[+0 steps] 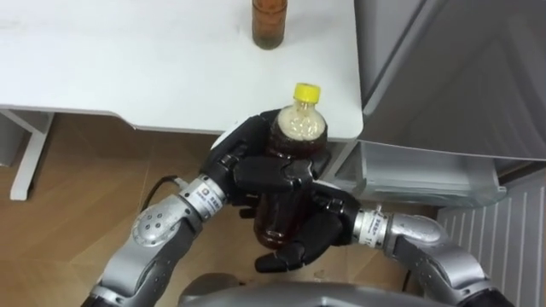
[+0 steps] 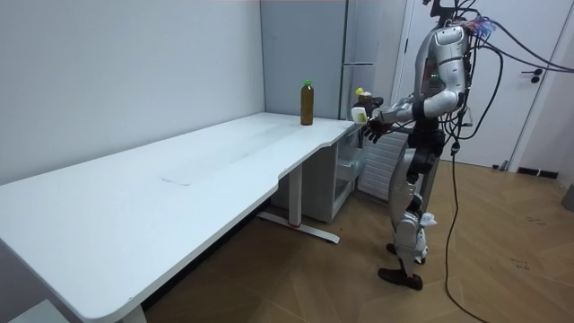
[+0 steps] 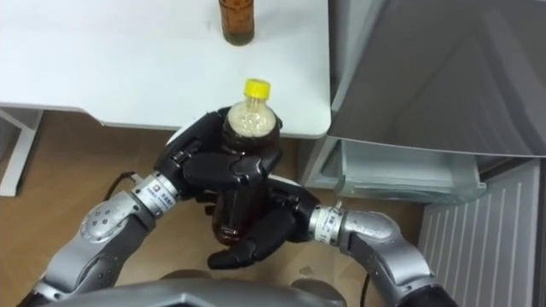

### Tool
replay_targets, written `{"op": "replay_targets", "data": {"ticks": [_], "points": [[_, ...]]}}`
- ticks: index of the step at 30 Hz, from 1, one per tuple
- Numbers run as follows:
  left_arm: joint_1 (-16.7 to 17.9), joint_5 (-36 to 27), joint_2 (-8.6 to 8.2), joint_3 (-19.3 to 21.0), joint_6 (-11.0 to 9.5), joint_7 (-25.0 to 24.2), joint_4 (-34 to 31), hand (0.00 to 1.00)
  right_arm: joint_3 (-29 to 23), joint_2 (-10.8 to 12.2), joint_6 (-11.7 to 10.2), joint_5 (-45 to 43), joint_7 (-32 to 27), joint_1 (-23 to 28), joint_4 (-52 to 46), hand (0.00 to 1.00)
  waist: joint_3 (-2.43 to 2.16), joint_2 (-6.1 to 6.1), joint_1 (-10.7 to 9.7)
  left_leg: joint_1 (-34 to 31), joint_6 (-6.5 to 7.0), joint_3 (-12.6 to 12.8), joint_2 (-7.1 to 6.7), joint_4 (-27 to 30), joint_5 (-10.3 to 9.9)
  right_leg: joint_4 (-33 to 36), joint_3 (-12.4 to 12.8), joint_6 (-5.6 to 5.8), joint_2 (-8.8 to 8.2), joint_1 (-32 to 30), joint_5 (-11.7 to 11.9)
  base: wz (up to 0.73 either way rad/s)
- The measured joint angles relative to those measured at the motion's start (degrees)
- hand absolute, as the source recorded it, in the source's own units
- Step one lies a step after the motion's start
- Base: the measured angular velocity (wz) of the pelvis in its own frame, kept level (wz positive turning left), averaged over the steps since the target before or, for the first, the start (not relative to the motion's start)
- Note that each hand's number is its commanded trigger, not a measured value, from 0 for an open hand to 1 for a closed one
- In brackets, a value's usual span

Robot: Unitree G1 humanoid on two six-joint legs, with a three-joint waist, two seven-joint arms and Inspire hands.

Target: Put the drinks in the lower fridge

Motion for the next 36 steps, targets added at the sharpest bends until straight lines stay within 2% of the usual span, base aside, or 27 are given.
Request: {"op": "replay_targets", "data": {"ticks": [1,2,6,12,13,14,15,18,36], "points": [[0.00,0.51,0.24,-0.15,-0.08,0.05,0.00,1.00,0.70,0.00,0.00,1.26,-0.48,0.01,0.34,0.63,0.00,0.06,0.05,-0.01,0.00,0.18,0.03,0.04,0.00,0.00,-0.26,0.00,-0.01,-0.09,0.00,0.00],[0.00,0.57,0.34,-0.20,-0.15,0.09,0.00,1.00,1.10,-0.01,0.00,1.81,-0.89,0.02,0.38,1.00,0.02,0.15,0.06,-0.02,-0.01,0.22,0.04,0.09,0.00,0.00,-0.38,0.00,-0.03,-0.11,0.00,0.00],[-0.02,1.87,1.06,-0.80,-1.23,0.37,-0.01,1.00,3.03,-0.14,0.00,5.91,-3.09,0.63,0.43,1.00,-0.07,0.61,0.07,-0.08,-0.01,0.23,0.04,0.02,0.01,-0.03,-0.54,0.00,-0.02,-0.24,0.00,0.00],[-1.24,4.02,1.60,-2.32,-2.56,1.91,-0.05,1.00,5.45,-0.57,-0.10,10.73,-6.92,0.58,0.44,1.00,-0.08,0.60,0.10,0.32,0.00,0.29,-0.01,0.00,0.03,-0.06,-0.40,0.00,-0.05,-0.16,0.00,0.00],[-1.26,4.02,1.81,-2.40,-2.57,2.41,-0.05,0.80,5.81,-0.75,-0.12,11.44,-7.45,0.53,0.44,1.00,-0.09,0.61,0.05,0.37,0.00,0.32,-0.01,-0.01,0.03,-0.06,-0.43,0.00,-0.06,-0.13,0.00,0.00],[-1.26,3.99,1.97,-2.51,-2.56,2.64,-0.05,0.67,6.09,-0.84,-0.14,11.63,-7.62,0.50,0.44,1.00,-0.09,0.61,0.01,0.39,0.01,0.33,-0.01,-0.01,0.03,-0.07,-0.46,0.00,-0.06,-0.13,0.00,0.00],[-1.27,3.87,2.33,-2.89,-2.56,3.02,-0.05,0.18,6.42,-1.05,-0.15,11.74,-7.78,0.50,0.44,1.00,-0.08,0.61,-0.04,0.39,0.01,0.37,-0.01,-0.01,0.03,-0.11,-0.48,0.00,-0.07,-0.13,0.00,0.00],[-1.25,3.72,2.50,-3.37,-2.54,3.71,-0.03,0.00,6.90,-1.42,-0.58,11.69,-7.84,0.50,0.44,1.00,-0.08,0.61,-0.11,0.41,0.01,0.41,0.00,-0.02,0.03,-0.13,-0.47,0.00,-0.08,-0.13,0.00,0.00],[-2.25,3.33,2.45,-5.08,-3.85,4.21,-0.04,0.00,9.16,-1.76,-0.80,16.82,-12.30,0.42,0.52,1.00,0.15,0.57,-0.06,0.49,0.03,0.55,-0.01,-0.07,0.06,-0.08,-0.37,0.00,-0.06,0.01,0.00,0.00]]}}
